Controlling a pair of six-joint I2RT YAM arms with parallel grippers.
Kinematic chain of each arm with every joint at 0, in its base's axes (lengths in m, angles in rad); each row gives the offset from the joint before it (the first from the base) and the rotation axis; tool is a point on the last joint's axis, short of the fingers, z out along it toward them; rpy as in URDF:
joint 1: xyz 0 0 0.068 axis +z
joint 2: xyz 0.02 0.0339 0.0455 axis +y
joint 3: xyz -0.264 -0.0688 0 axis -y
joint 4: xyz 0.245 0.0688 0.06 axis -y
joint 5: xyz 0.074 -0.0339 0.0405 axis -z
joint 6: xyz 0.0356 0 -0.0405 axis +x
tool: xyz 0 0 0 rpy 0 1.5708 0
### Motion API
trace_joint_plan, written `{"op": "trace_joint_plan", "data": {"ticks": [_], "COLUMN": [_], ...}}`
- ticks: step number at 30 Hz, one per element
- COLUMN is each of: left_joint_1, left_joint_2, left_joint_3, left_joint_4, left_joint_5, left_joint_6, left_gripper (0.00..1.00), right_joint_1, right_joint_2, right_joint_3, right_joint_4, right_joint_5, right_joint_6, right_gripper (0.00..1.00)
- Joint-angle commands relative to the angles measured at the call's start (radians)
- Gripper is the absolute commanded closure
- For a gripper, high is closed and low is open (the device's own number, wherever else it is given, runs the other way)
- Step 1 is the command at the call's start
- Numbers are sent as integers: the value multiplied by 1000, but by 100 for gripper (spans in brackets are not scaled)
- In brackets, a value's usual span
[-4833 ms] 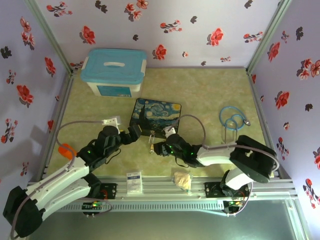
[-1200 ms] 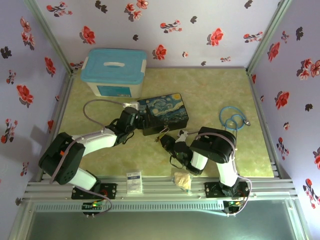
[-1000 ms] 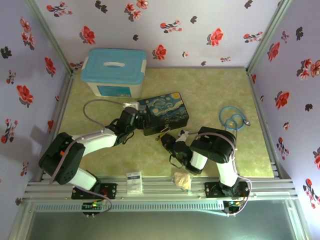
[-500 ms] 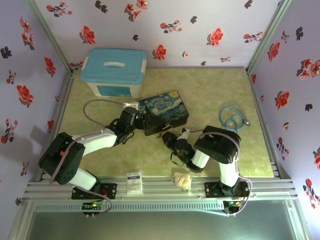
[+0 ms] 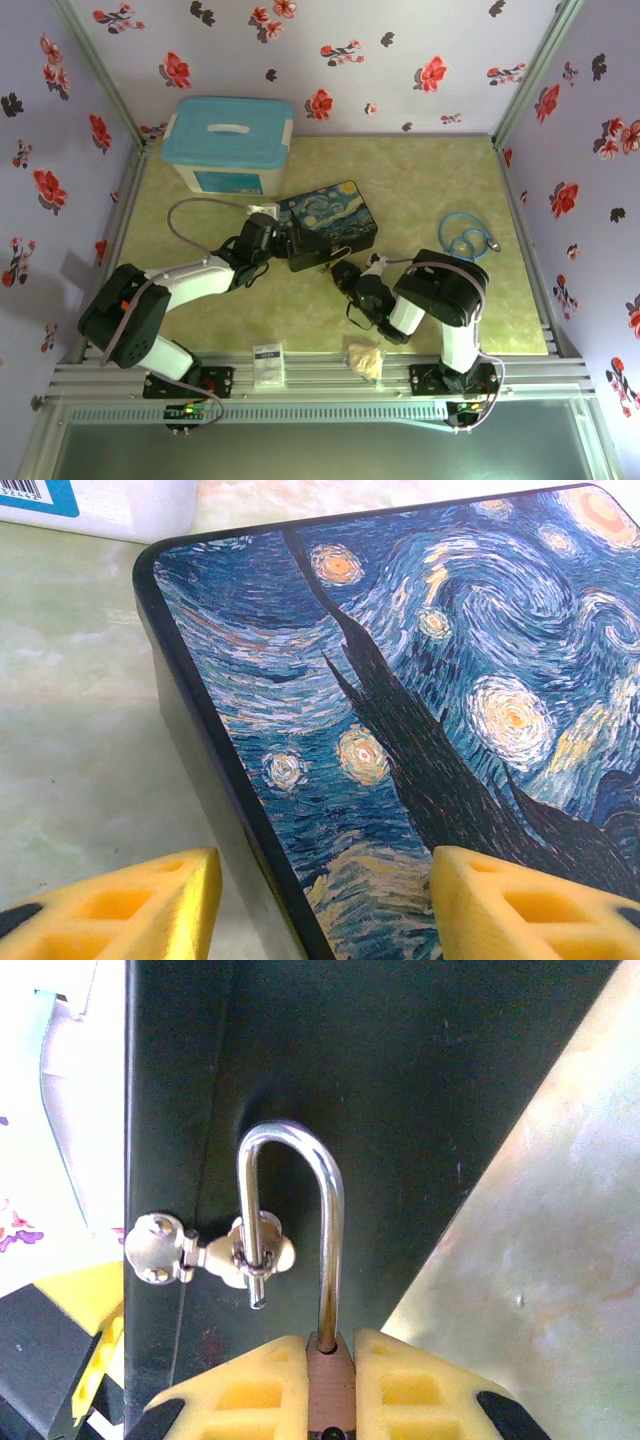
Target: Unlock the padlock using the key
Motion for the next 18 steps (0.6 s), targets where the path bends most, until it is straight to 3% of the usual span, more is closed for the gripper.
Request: {"op": "trace_joint_plan", "data": {"ticks": [1, 15, 18], "left_joint_1": [8, 11, 17], "left_joint_2": [32, 27, 34], "left_joint_3": [-13, 3, 23], "left_joint_4": [-109, -121, -131], "left_joint_5": [-17, -14, -10], "left_joint_6": [27, 35, 47], "left_gripper": [43, 43, 43], "right_joint_1": [-15, -36, -48], "right_joint_2": [-34, -75, -53], "right_joint_3": [-29, -56, -84], "right_joint_4": [-2, -2, -2], "right_joint_5": [26, 19, -52], "right_joint_6": [-31, -48, -41], "right_gripper": [100, 100, 100]}}
